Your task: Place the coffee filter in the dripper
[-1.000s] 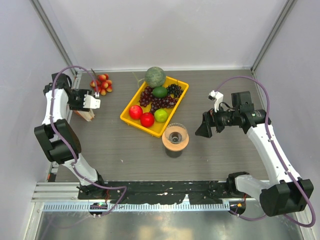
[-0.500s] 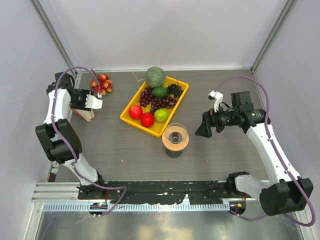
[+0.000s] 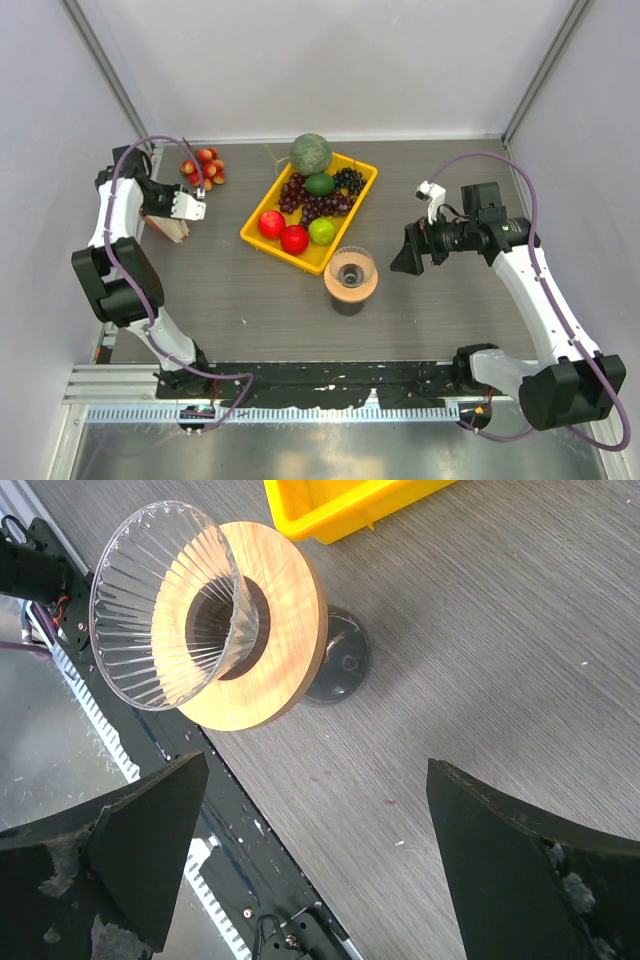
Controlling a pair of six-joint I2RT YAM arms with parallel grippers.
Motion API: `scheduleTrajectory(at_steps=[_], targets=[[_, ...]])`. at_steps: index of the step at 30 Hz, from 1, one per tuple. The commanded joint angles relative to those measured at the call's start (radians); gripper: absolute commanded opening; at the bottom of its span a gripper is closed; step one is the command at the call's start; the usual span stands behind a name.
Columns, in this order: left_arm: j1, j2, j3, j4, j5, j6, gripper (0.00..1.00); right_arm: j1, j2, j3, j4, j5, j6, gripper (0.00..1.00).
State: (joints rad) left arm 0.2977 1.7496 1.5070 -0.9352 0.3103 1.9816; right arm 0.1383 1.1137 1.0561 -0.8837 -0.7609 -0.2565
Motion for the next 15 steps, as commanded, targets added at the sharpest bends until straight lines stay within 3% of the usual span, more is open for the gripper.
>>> scheduleTrajectory(at_steps=[1,7,15], targets=[[-0.005,-0.007,0.009,-0.019,0.001,0.140,0.32,0.004,-0.002,0.012,0.012,-0.014,-0.003,0.98],[-0.008,-0.006,0.030,-0.059,-0.010,0.138,0.11,0.004,-0.003,0.012,0.014,-0.017,-0.003,0.97],[-0.009,-0.048,0.041,-0.114,-0.005,0.131,0.00,0.004,-0.005,0.008,0.017,-0.021,-0.001,0.98]])
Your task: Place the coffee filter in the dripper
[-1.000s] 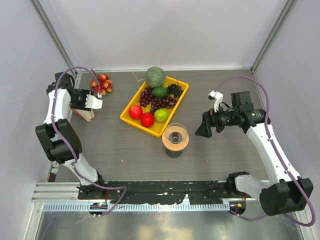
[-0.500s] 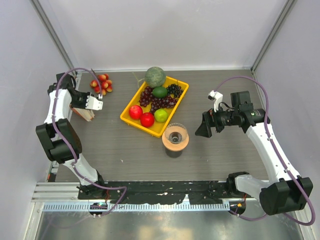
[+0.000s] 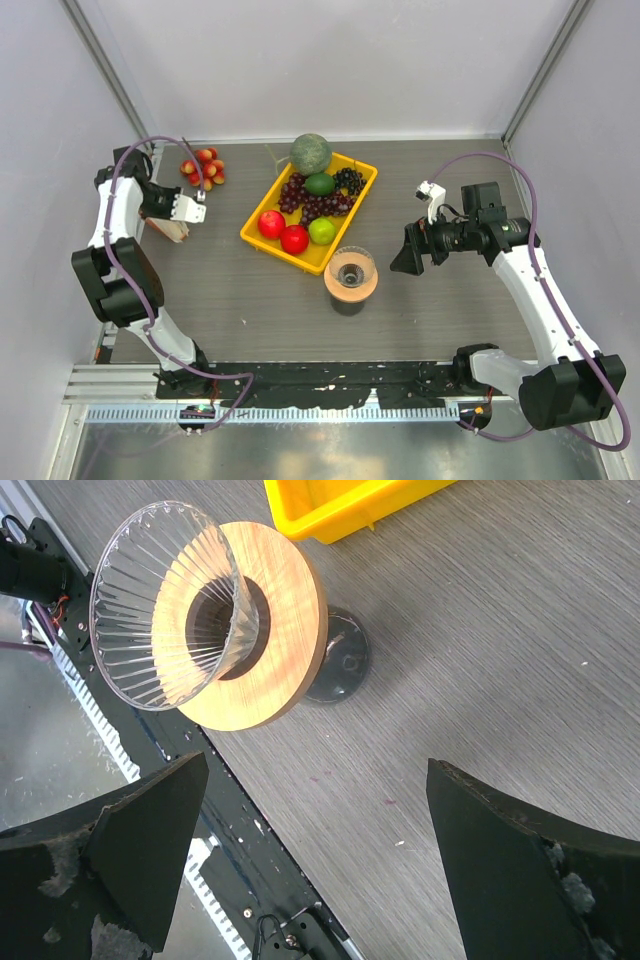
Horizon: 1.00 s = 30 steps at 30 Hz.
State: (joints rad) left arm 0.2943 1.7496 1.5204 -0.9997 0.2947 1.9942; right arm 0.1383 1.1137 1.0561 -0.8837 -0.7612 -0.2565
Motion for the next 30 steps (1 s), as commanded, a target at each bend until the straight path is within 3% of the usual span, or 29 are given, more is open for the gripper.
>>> scheduleTrajectory(at_steps=[1,19,30], targets=[[-0.006,-0.058,0.023,-0.048,0.015,0.115,0.00,0.003,-0.005,0.008,0.015,-0.021,-0.003,0.98],[-0.027,-0.222,-0.008,-0.059,0.073,-0.049,0.00,0.003,-0.026,0.004,0.026,-0.036,0.002,0.98],[-0.070,-0.340,0.055,-0.206,0.158,-0.161,0.00,0.004,-0.055,0.005,0.029,-0.033,0.002,0.97]])
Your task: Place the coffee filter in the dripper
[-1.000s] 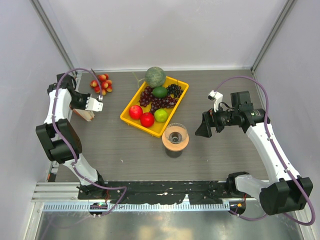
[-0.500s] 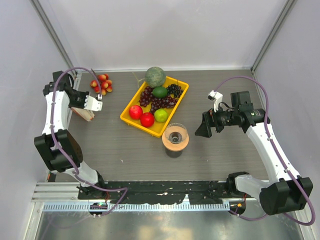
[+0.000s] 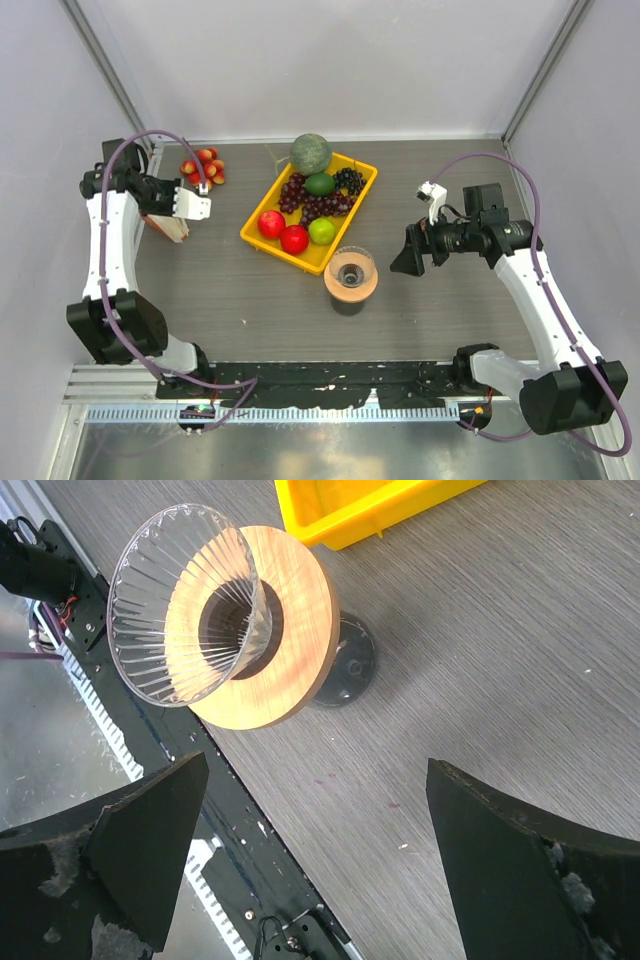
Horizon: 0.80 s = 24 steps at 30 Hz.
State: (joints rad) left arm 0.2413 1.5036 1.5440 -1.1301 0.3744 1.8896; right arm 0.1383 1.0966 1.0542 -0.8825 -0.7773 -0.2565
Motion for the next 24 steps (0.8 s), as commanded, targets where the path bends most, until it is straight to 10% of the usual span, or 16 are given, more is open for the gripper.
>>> scheduleTrajectory(at_steps=[1,12,24], targets=[[-0.020,-0.111,0.036,-0.086,0.093,-0.070,0.00,0.004,-0.044,0.007,0.031,-0.017,-0.001,0.97],[-0.066,-0.262,0.124,-0.148,0.479,-0.672,0.00,0.006,-0.081,0.050,0.118,-0.007,0.023,0.97],[-0.218,-0.694,-0.338,0.882,0.664,-1.994,0.00,0.007,-0.152,0.004,0.584,-0.123,0.414,0.99]])
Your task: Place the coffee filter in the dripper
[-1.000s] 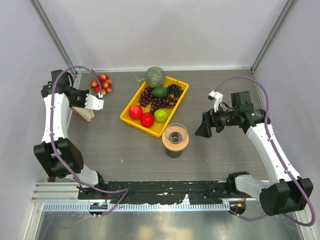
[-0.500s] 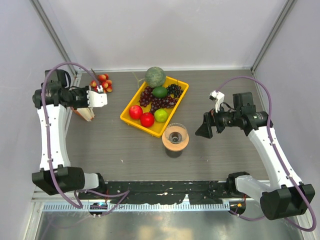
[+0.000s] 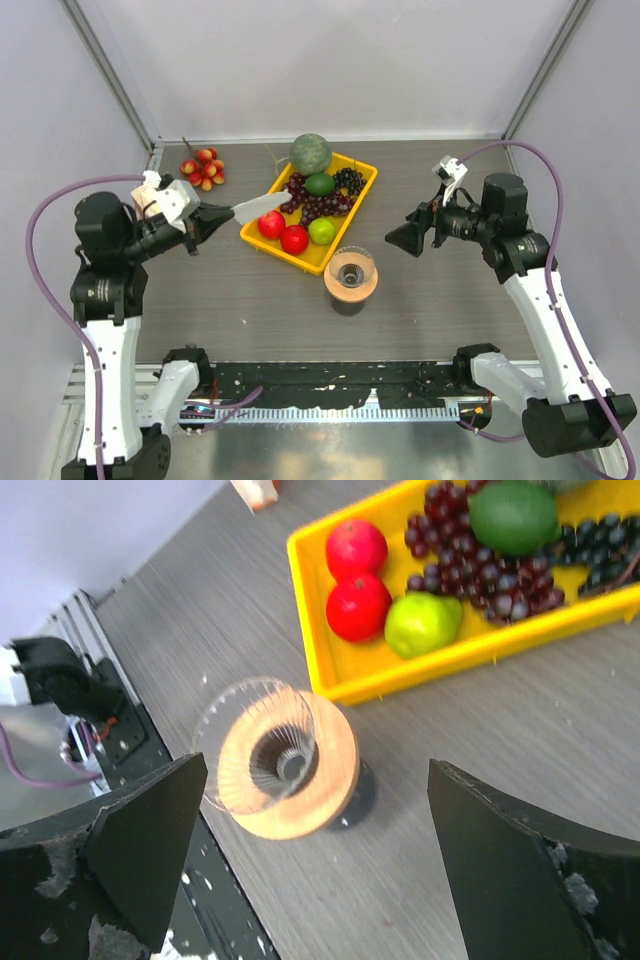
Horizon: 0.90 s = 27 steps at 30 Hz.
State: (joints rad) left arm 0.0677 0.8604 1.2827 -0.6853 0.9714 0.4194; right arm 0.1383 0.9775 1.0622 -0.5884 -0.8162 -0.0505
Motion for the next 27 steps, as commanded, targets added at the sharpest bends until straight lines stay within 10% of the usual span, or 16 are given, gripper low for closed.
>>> scheduleTrajectory(at_steps=[1,8,16,27], targets=[[-0.045,-0.060,-0.103,0.531,0.072,-0.645,0.00,0.010,-0.033,-0.036,0.330,-0.104,0.242,0.99],[-0.057,-0.070,-0.232,1.013,0.040,-1.235,0.00,0.070,0.001,-0.235,1.002,-0.186,0.776,0.96],[-0.120,-0.072,-0.310,1.191,-0.017,-1.446,0.00,0.294,0.007,-0.128,0.960,-0.067,0.624,0.95],[-0.223,-0.060,-0.381,1.357,-0.082,-1.582,0.00,0.362,0.185,-0.105,1.361,-0.057,0.960,0.96]])
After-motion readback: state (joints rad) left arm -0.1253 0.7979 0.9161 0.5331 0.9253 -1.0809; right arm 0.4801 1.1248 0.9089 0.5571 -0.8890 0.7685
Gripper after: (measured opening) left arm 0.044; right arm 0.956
